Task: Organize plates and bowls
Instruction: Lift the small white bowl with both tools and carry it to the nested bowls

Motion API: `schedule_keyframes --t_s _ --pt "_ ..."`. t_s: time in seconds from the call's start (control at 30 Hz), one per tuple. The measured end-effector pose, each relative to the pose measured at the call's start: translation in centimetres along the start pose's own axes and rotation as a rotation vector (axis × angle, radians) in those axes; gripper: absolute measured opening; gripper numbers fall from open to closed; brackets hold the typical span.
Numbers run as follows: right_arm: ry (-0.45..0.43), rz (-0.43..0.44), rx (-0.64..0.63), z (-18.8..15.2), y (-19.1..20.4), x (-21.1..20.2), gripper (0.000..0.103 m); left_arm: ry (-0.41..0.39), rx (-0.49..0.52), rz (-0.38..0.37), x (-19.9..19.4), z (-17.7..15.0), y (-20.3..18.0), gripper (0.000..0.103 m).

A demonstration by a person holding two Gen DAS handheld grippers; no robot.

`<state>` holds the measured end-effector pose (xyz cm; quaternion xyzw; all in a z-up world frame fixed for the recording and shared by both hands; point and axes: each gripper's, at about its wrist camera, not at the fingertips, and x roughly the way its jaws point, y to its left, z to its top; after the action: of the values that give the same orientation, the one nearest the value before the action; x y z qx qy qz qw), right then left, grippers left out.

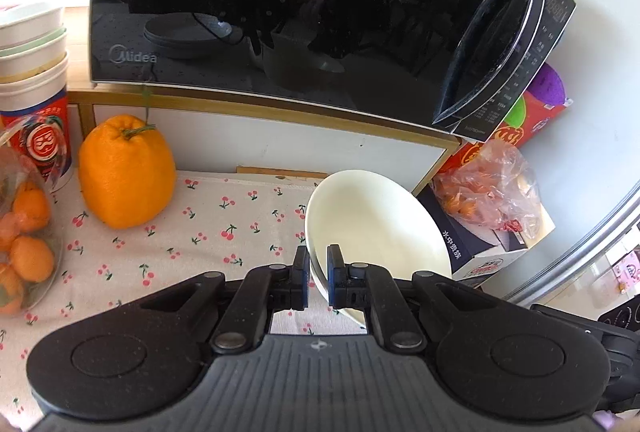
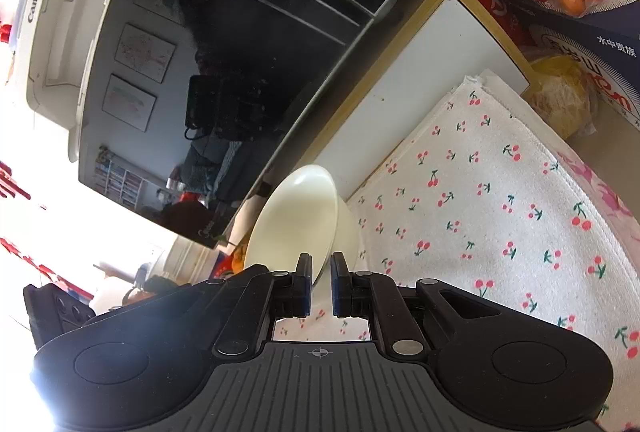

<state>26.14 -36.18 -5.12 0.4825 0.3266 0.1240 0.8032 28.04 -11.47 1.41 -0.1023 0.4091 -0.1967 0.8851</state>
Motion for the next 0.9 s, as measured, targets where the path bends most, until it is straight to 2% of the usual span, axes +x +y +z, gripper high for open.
schedule_keyframes --t_s 0.17,0.37,0.5,0.7,0.9 --pt "0.027 -0.032 -0.025 -1.8 2.6 -1.6 0.01 -0.027 -0.003 0.005 -3.2 -1.3 -0.4 0.007" --pt "0.04 -0.077 -0.071 -3.9 5.7 -4.3 0.01 -0.031 -0.07 -0.026 -6.3 -3.2 0.2 0.007" --pt "0.051 -0.1 -0.083 -5.4 7.1 -6.0 0.01 -0.04 -0.081 -0.027 -8.4 -4.8 -0.1 0.008" --pt "0.067 -0.14 -0.092 -7.7 8.0 -8.0 0.01 -0.027 -0.139 -0.049 -11.2 -7.7 0.4 0.008" --pt "0.063 -0.182 -0.103 -9.7 8.4 -10.1 0.01 -0.031 -0.124 -0.062 -12.7 -10.0 -0.3 0.008"
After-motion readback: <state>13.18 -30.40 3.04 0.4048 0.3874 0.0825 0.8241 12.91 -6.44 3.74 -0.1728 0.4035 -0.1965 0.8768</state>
